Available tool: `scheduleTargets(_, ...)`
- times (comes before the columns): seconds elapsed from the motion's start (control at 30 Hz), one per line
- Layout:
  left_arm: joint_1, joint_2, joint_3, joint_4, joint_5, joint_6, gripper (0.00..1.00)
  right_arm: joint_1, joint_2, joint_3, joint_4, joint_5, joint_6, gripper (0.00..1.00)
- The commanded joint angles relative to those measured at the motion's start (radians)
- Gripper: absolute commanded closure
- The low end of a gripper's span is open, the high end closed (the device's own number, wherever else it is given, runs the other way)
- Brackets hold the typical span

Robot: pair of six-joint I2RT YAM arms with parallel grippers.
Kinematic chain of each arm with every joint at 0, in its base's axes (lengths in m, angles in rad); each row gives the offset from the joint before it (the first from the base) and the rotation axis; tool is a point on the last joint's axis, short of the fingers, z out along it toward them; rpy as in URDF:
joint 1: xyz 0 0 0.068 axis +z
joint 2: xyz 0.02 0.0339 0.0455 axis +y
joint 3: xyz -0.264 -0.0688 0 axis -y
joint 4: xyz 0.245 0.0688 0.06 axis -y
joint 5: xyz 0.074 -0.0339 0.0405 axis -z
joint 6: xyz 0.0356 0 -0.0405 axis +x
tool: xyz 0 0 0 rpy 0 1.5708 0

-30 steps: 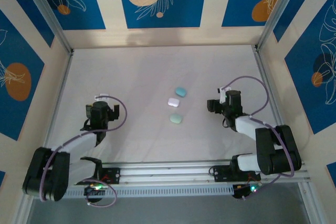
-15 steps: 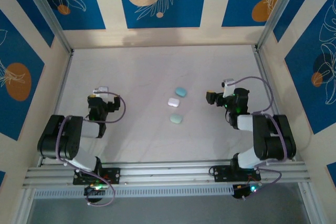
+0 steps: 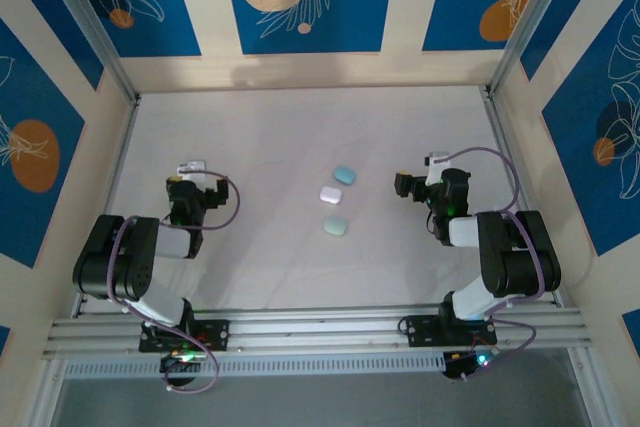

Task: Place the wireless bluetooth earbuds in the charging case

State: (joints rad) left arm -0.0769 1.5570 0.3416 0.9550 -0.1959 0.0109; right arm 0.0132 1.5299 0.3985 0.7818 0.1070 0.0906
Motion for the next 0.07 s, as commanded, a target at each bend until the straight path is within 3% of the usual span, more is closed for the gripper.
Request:
scheduleTargets(0.0,-0.007,0.003,0.022,0.001,0.030,0.018,0.00,-0.002,-0.007,0.017,0.027,0.013,0.009,0.01)
scheduleTargets(0.03,-0.007,0.004,0.022,0.002,0.030,0.018,0.00,-0.004,-0.008,0.014,0.030,0.012,0.010,0.01)
